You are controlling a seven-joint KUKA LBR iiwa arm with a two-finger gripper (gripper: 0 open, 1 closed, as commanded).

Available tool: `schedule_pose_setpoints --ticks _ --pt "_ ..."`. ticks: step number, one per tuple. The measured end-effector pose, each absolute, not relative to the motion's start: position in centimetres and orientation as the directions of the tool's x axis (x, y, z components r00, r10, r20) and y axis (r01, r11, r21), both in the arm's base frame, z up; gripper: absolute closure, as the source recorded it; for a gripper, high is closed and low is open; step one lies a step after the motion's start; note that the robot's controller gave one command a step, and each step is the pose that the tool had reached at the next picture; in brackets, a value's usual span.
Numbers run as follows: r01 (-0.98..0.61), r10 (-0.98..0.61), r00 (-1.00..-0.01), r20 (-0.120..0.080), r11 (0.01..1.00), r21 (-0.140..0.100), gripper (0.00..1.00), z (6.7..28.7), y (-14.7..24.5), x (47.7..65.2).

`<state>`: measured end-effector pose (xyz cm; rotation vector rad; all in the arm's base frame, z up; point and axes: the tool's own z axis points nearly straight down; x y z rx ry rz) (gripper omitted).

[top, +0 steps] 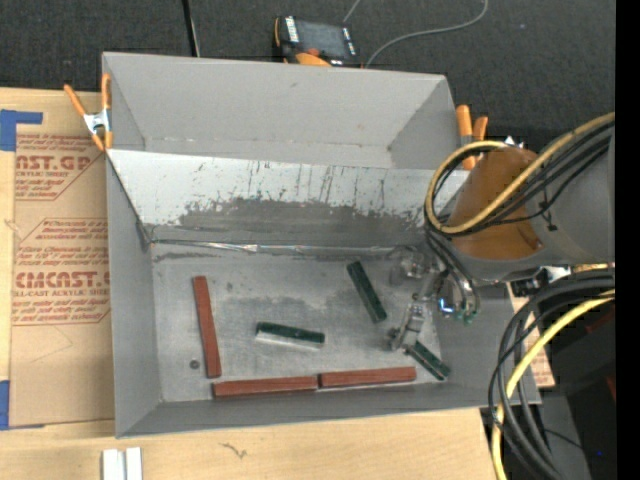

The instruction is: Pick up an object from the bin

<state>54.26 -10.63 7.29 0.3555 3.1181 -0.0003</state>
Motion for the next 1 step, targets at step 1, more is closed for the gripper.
schedule_pose_setpoints --ticks 1 --pt "0.385 0.385 -0.923 -0.005 0.923 0.003 0.0 12.65 -7.16 55.73"
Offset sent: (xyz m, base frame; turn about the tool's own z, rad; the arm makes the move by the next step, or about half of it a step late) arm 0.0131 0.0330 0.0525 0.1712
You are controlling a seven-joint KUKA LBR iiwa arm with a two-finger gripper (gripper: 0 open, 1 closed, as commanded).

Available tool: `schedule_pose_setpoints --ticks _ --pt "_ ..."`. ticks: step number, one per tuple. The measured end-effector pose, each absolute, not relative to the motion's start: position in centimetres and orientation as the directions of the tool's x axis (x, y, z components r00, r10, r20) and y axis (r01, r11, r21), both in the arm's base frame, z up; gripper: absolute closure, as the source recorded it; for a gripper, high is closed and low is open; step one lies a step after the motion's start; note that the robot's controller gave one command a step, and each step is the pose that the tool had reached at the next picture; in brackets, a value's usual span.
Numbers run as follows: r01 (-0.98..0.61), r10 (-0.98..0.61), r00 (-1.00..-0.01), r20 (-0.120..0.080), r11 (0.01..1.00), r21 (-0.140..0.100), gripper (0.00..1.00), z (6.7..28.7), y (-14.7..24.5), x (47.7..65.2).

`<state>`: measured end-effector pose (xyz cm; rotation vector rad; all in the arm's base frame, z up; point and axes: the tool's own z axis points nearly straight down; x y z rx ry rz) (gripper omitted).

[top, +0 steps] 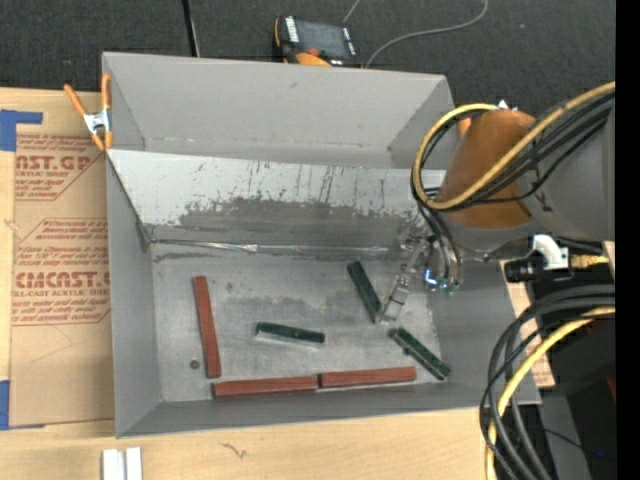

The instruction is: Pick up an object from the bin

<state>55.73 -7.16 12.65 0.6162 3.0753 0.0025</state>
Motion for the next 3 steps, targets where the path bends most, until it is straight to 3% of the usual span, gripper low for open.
schedule_pose_setpoints --ticks 1,2,3 --pt "0.57 0.57 -0.822 0.003 0.822 0.0 0.0 6.77 -3.57 57.32" --pt "0.57 0.57 -0.822 0.0 0.822 0.0 1.0 7.02 -3.68 57.43" --pt "0.57 0.57 -0.822 -0.001 0.822 -0.001 0.0 6.96 -3.73 57.41"
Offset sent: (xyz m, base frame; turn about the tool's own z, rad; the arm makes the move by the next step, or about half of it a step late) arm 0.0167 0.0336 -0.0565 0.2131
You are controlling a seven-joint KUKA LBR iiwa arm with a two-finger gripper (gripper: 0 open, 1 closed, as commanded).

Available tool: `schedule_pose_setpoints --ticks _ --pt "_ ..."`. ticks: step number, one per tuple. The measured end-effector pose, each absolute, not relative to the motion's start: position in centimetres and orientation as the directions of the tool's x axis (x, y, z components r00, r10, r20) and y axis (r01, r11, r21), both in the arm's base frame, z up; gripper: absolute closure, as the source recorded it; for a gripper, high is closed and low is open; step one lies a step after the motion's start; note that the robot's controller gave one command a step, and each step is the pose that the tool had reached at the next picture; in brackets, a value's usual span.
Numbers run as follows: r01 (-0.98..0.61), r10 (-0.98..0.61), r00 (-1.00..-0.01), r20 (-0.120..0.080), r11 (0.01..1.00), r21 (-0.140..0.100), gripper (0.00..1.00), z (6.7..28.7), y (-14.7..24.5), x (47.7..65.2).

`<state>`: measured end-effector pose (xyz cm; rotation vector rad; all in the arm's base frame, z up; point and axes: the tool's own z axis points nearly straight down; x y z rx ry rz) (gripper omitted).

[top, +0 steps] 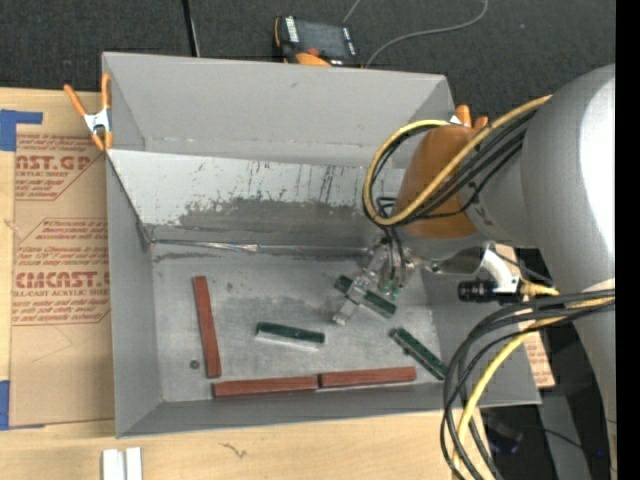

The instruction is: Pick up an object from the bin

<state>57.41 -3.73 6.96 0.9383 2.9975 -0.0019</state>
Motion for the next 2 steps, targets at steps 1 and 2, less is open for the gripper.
schedule_pose_setpoints --ticks 1,2 --pt "0.57 0.57 -0.822 -0.002 0.822 0.0 1.0 7.0 -3.7 57.5" --pt "0.564 0.564 -0.826 -0.008 0.826 0.005 1.0 25.7 -1.7 55.5"
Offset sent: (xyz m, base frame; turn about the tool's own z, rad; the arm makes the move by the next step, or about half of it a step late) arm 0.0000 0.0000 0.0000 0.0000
